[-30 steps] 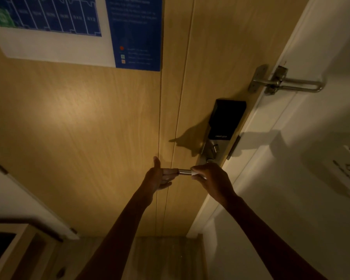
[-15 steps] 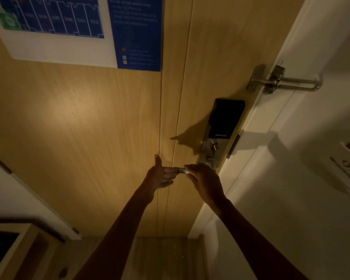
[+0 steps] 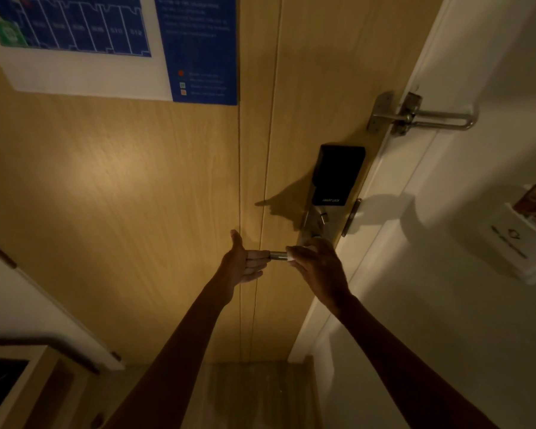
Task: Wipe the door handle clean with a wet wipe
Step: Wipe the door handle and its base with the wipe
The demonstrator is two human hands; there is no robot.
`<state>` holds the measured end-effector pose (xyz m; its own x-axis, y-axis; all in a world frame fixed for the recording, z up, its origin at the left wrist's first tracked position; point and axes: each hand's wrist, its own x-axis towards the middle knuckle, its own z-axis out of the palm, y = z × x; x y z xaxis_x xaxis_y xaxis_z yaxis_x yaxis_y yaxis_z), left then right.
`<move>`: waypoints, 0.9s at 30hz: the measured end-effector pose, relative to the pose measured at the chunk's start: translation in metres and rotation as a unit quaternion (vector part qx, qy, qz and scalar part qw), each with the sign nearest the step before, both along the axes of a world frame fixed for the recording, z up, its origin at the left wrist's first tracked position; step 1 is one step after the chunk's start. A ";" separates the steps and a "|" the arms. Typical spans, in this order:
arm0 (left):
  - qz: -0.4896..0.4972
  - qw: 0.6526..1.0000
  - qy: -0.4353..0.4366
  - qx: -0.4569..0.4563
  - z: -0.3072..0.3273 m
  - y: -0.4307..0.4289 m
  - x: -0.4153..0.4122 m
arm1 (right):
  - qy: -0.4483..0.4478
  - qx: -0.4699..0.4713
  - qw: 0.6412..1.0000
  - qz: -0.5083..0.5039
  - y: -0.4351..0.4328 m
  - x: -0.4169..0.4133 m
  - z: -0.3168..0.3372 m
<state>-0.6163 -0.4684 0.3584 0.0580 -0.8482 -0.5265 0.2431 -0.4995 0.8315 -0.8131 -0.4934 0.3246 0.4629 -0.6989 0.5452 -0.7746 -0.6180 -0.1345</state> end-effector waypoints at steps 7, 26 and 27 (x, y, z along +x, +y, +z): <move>0.002 1.000 0.014 0.000 -0.005 -0.001 0.001 | -0.127 0.074 0.988 -0.056 0.004 -0.039 0.012; 0.002 1.000 0.014 -0.005 -0.008 0.000 0.001 | -0.520 0.217 0.821 -0.086 0.008 -0.018 0.022; 0.002 1.000 0.013 -0.006 -0.008 -0.001 0.001 | -0.505 0.190 0.838 -0.086 0.008 -0.015 0.019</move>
<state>-0.6153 -0.4690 0.3504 0.0485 -0.8540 -0.5180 0.2670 -0.4886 0.8306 -0.8281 -0.4857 0.3436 -0.2257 -0.9201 0.3200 -0.2209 -0.2716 -0.9367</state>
